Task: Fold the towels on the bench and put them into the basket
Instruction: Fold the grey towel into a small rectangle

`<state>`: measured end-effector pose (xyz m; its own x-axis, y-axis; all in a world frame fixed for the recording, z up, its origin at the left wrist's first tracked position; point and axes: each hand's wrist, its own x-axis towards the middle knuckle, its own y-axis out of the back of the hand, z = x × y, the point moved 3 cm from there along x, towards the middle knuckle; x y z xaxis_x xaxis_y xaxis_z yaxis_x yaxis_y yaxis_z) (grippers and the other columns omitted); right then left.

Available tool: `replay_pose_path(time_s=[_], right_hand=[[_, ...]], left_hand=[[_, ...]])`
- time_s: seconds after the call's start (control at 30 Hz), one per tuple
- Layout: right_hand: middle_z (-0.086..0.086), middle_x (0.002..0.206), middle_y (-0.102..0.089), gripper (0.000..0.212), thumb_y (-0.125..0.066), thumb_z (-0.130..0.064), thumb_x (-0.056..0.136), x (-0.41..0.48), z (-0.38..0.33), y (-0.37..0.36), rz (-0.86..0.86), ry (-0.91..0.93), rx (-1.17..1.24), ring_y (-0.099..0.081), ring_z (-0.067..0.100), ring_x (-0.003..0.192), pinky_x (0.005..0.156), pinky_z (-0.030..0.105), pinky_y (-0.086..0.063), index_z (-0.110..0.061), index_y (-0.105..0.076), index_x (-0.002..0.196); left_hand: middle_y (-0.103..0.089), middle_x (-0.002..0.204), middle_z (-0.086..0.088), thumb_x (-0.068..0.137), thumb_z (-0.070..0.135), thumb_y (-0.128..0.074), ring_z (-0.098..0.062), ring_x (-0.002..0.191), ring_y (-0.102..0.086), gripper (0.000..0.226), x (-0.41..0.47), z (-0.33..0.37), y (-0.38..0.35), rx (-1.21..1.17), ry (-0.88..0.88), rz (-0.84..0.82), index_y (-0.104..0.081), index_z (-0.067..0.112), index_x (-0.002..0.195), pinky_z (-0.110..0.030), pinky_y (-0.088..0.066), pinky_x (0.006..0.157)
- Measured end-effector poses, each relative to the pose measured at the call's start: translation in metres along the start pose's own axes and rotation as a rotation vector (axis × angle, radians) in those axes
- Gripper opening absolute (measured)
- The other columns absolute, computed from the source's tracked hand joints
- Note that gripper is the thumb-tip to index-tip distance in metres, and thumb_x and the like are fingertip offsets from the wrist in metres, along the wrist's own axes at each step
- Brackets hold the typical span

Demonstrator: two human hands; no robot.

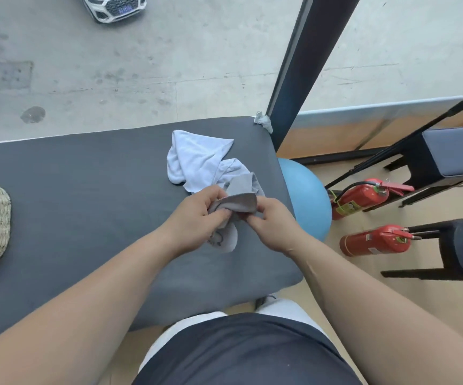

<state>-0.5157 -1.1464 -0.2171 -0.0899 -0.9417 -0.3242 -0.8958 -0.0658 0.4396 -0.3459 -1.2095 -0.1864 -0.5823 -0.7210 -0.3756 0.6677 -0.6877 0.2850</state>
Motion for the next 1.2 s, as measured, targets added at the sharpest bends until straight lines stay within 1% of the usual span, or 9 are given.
replay_pose_path(time_s=[0.13,0.3,0.4,0.5,0.6,0.87,0.97,1.1,1.2], right_hand=[[-0.010,0.067,-0.058,0.018,-0.054,-0.007,0.087,-0.012,-0.018,-0.019,-0.085,0.054,-0.111,-0.049,0.007,0.064,0.066,0.032,-0.043,-0.019,-0.061,0.077],[-0.003,0.061,-0.054,0.021,-0.068,-0.025,0.088,-0.023,-0.020,-0.018,-0.208,0.109,-0.124,-0.047,0.010,0.059,0.061,0.032,-0.041,-0.015,-0.057,0.072],[-0.006,0.057,-0.050,0.032,-0.080,-0.032,0.081,-0.028,0.010,-0.012,-0.372,0.043,-0.354,-0.044,0.007,0.055,0.056,0.028,-0.036,-0.024,-0.054,0.063],[-0.004,0.065,-0.053,0.034,-0.074,-0.037,0.083,-0.034,0.051,-0.013,-0.448,-0.012,-0.645,-0.051,0.021,0.067,0.063,0.034,-0.042,-0.026,-0.050,0.062],[-0.001,0.080,-0.056,0.007,-0.054,-0.023,0.088,-0.042,0.085,-0.009,-0.492,-0.021,-0.916,-0.054,0.030,0.087,0.070,0.033,-0.039,-0.024,-0.057,0.082],[-0.003,0.100,-0.065,0.026,-0.050,-0.011,0.086,-0.063,0.141,0.018,-0.551,-0.008,-1.319,-0.051,0.023,0.103,0.082,0.034,-0.038,-0.026,-0.066,0.098],[-0.002,0.079,-0.060,0.009,-0.051,-0.013,0.080,-0.074,0.148,0.026,-0.567,-0.083,-1.137,-0.052,0.023,0.076,0.065,0.030,-0.040,-0.020,-0.056,0.077],[0.001,0.074,-0.057,0.013,-0.046,-0.011,0.085,-0.074,0.144,0.024,-0.434,-0.167,-0.796,-0.050,0.025,0.074,0.064,0.035,-0.042,-0.014,-0.053,0.076],[0.005,0.066,-0.050,0.022,-0.046,-0.011,0.088,-0.070,0.141,0.018,-0.359,-0.201,-0.714,-0.043,0.024,0.066,0.059,0.035,-0.035,-0.011,-0.046,0.066]], left_hand=[[-0.055,0.064,0.016,0.087,0.027,-0.073,-0.006,0.061,-0.050,0.011,-0.023,0.000,0.006,0.167,-0.052,0.010,-0.063,0.027,0.092,-0.017,-0.040,0.057],[-0.039,0.060,0.007,0.095,0.020,-0.064,-0.010,0.057,-0.034,0.017,-0.042,-0.003,-0.002,-0.010,-0.051,0.233,-0.056,0.016,0.081,-0.022,-0.031,0.055],[-0.038,0.060,0.009,0.097,0.018,-0.061,-0.011,0.059,-0.034,0.018,-0.059,-0.001,-0.011,-0.031,-0.037,0.313,-0.055,0.014,0.081,-0.025,-0.031,0.057],[-0.041,0.065,0.003,0.097,0.023,-0.060,-0.014,0.063,-0.037,0.018,-0.072,0.001,-0.018,-0.068,-0.033,0.383,-0.054,0.017,0.082,-0.030,-0.033,0.061],[-0.042,0.070,-0.006,0.097,0.023,-0.060,-0.017,0.064,-0.036,0.017,-0.084,0.000,-0.019,-0.102,-0.025,0.534,-0.053,0.014,0.084,-0.030,-0.032,0.059],[-0.052,0.071,0.006,0.092,0.025,-0.056,-0.015,0.068,-0.047,0.018,-0.139,-0.067,0.001,-0.081,0.220,1.141,-0.050,0.022,0.075,-0.035,-0.045,0.069],[-0.053,0.074,0.001,0.090,0.028,-0.057,-0.020,0.070,-0.049,0.016,-0.158,-0.093,0.012,-0.081,0.349,1.156,-0.052,0.018,0.078,-0.049,-0.054,0.068],[-0.054,0.079,-0.004,0.094,0.018,-0.058,-0.021,0.073,-0.045,0.015,-0.173,-0.119,0.022,0.097,0.448,1.069,-0.058,0.005,0.088,-0.031,-0.038,0.061],[-0.056,0.080,-0.006,0.095,0.019,-0.057,-0.026,0.076,-0.048,0.016,-0.186,-0.150,0.033,0.231,0.557,1.038,-0.058,0.006,0.087,-0.033,-0.033,0.059]])
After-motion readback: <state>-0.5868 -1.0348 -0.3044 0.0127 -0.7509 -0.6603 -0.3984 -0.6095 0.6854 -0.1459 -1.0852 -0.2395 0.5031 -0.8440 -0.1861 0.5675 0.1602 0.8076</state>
